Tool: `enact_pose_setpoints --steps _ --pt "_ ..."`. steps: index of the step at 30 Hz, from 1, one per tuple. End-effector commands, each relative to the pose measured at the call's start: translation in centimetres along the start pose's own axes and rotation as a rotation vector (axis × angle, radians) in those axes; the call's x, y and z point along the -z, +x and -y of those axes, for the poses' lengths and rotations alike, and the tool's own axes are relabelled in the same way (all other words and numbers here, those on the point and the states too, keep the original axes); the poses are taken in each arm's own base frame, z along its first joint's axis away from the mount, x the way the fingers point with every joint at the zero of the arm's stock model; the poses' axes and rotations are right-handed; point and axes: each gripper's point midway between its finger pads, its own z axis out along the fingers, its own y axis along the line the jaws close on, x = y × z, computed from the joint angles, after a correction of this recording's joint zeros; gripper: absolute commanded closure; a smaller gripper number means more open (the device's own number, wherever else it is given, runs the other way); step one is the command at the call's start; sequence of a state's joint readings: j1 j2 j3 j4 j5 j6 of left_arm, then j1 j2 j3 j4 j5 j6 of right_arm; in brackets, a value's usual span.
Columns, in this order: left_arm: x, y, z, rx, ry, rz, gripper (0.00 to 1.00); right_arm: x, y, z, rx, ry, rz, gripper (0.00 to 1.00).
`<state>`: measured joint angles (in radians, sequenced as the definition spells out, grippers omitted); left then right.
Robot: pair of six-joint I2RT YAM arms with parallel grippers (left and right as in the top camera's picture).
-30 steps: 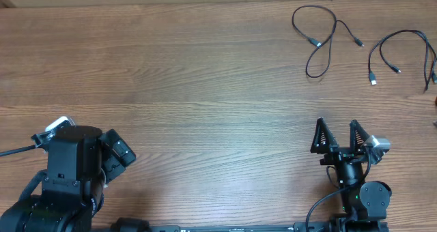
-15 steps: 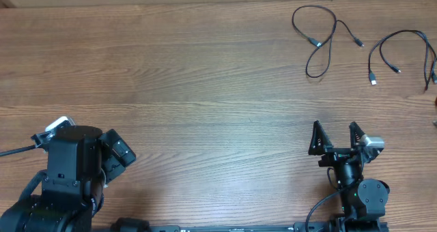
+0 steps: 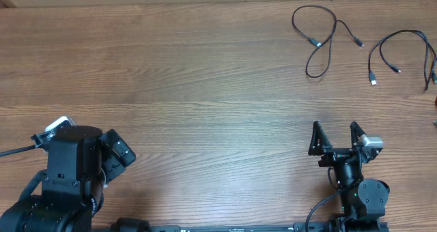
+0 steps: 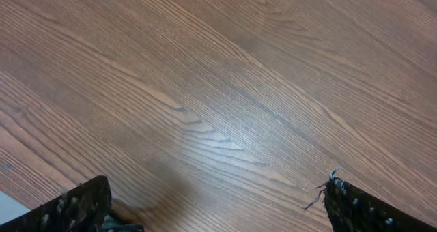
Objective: Untangle cables
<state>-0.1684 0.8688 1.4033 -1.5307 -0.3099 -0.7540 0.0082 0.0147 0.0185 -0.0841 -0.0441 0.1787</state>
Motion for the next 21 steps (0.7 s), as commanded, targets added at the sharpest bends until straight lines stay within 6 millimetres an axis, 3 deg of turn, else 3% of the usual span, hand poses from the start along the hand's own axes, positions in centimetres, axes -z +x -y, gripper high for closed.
enact_pose_setpoints --steps 1,9,16,21 --pt "0.27 -0.27 0.04 0.02 0.006 0.009 0.01 0.0 0.19 0.31 0.013 0.015 0.005 0.0" --pt "0.27 -0.27 0.04 0.02 0.006 0.009 0.0 0.01 0.17 0.54 0.02 0.028 0.006 0.0" --pt "0.27 -0.27 0.04 0.02 0.006 0.009 0.01 0.01 0.2 0.55 0.204 0.028 0.002 0.0" --pt "0.27 -0.27 0.04 0.02 0.006 0.009 0.01 0.01 0.21 0.59 0.24 0.031 0.001 0.0"
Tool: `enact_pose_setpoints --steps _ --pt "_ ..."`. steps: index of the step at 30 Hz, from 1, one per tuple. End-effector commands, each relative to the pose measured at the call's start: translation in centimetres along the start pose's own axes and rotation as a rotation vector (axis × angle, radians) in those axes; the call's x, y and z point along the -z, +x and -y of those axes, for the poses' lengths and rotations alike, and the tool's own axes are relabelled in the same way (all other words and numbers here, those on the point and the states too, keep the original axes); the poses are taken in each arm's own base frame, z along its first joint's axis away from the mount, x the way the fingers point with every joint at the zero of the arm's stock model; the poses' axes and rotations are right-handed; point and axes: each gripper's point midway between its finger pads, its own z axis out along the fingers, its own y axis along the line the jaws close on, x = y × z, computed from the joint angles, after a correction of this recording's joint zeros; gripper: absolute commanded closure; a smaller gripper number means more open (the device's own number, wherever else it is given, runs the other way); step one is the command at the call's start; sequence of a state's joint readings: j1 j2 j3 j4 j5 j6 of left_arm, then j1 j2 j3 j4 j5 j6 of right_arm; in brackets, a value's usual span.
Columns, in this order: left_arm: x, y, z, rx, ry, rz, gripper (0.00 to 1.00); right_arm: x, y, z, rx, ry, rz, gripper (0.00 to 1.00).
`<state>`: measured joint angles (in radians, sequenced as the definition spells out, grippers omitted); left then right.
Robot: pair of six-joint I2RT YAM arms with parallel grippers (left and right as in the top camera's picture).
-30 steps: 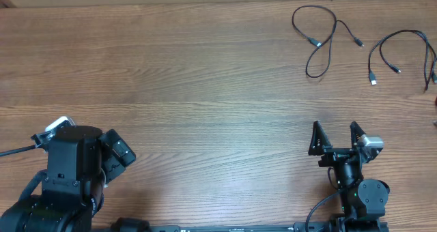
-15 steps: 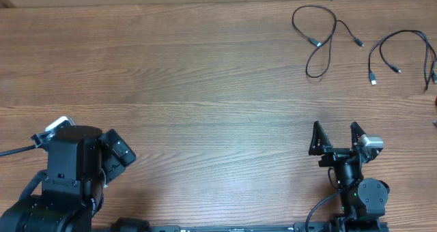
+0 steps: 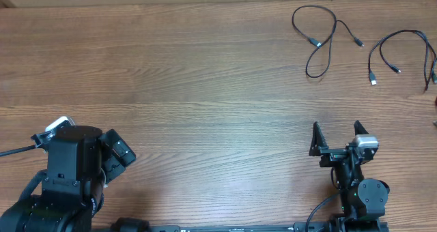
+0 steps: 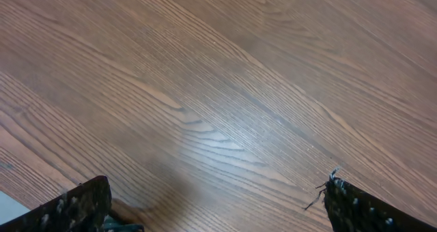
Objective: Untangle cables
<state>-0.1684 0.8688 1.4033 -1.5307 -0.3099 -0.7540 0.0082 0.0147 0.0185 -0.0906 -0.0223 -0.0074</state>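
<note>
Two black cables lie apart at the far right of the table: one cable [image 3: 321, 37] in a loose loop, the other cable [image 3: 403, 48] curved near the right edge. My right gripper [image 3: 336, 138] stands open near the front edge, well short of both cables, nothing between its fingers. My left gripper [image 4: 217, 201] is open over bare wood; its dark fingertips [image 4: 82, 205] show at the bottom corners of the left wrist view. The left arm [image 3: 75, 170] sits at the front left.
The wooden table [image 3: 191, 89] stretches wide between the arms and the cables. Another dark cable end [image 3: 433, 71] pokes in at the right edge. A grey cable [image 3: 13, 151] runs off the left arm at the left edge.
My right gripper has turned slightly, its fingers now squarer to the table's front edge. The left arm and both cables are where they were.
</note>
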Motion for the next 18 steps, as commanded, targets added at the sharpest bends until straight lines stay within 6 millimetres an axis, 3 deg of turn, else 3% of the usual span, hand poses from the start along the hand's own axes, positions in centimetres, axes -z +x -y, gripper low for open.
enact_pose_setpoints --steps 1,18 --pt "0.27 -0.27 0.04 0.02 0.006 0.009 0.0 0.0 0.18 0.16 0.054 0.009 0.004 0.0" --pt "0.27 -0.27 0.04 0.02 0.006 0.009 0.0 0.0 0.09 0.09 0.046 0.005 0.008 0.0"
